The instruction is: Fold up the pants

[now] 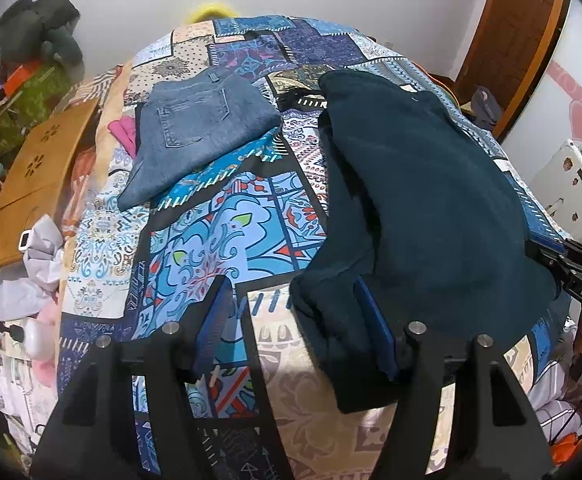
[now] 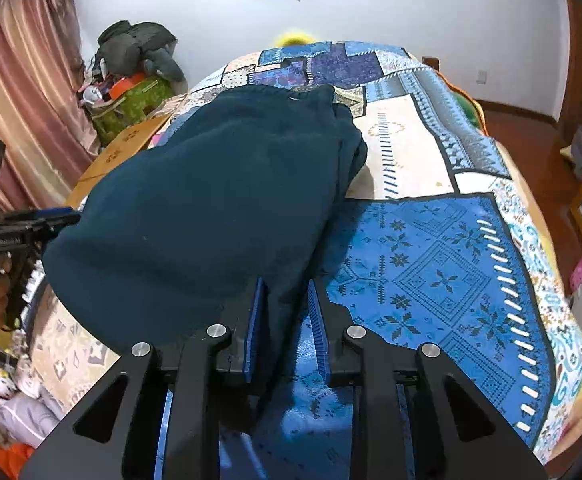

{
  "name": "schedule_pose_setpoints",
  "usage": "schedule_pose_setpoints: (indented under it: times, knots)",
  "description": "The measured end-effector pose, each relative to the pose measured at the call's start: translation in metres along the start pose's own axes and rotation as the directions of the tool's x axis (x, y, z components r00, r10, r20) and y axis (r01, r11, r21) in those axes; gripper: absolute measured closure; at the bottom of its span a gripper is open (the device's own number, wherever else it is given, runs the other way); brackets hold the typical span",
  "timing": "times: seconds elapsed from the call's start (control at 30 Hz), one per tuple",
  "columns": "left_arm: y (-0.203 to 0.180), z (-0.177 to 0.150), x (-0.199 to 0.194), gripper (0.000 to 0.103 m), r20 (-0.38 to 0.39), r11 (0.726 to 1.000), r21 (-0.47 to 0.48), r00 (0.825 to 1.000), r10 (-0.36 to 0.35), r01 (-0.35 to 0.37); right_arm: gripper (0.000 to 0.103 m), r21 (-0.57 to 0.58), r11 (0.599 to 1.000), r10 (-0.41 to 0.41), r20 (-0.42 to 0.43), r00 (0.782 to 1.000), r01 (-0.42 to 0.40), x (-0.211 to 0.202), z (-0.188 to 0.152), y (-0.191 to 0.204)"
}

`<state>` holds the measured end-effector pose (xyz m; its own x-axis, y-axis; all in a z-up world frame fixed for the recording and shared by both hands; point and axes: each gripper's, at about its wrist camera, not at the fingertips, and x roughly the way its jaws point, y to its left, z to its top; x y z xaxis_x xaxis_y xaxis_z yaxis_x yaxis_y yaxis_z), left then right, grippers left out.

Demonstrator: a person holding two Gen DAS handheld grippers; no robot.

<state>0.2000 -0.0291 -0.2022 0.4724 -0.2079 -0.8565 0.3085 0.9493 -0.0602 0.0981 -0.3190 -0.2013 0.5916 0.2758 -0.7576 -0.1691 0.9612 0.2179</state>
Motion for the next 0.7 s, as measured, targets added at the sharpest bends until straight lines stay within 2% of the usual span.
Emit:
schedule_pose_setpoints:
  times: [0.23,0.3,0.4,0.53,0.7]
  knots:
    - [0.009,0.01,-0.007,0.04,-0.008,0.999,-0.031,0.999,-0.044,0.043,0.082,0.027,0.999,0.034,-0.033,0.999,-0.033,-0.004,0.007,-0.004]
    - [0.007,0.018,-0.012,0.04,0.011,0.999,-0.015,1.0,-0.029,0.03,0.082,0.022,0.999,0.036,-0.026,0.999,-0.036,-0.01,0.013,-0.005]
    - [0.002,0.038,-0.023,0.04,0.063,1.0,0.019,0.998,-0.02,0.019,0.081,0.006,1.0,0.014,-0.006,1.0,-0.014,-0.016,0.024,-0.007]
    - [-0.008,0.073,-0.024,0.039,0.116,0.998,0.058,0.993,-0.016,0.009,0.069,0.026,1.0,0.016,0.035,0.999,-0.017,-0.014,0.045,-0.019]
    - [-0.02,0.113,-0.001,0.034,0.114,0.995,0.098,0.993,-0.025,0.014,0.063,0.025,1.0,0.008,0.062,0.998,-0.01,-0.003,0.074,-0.031]
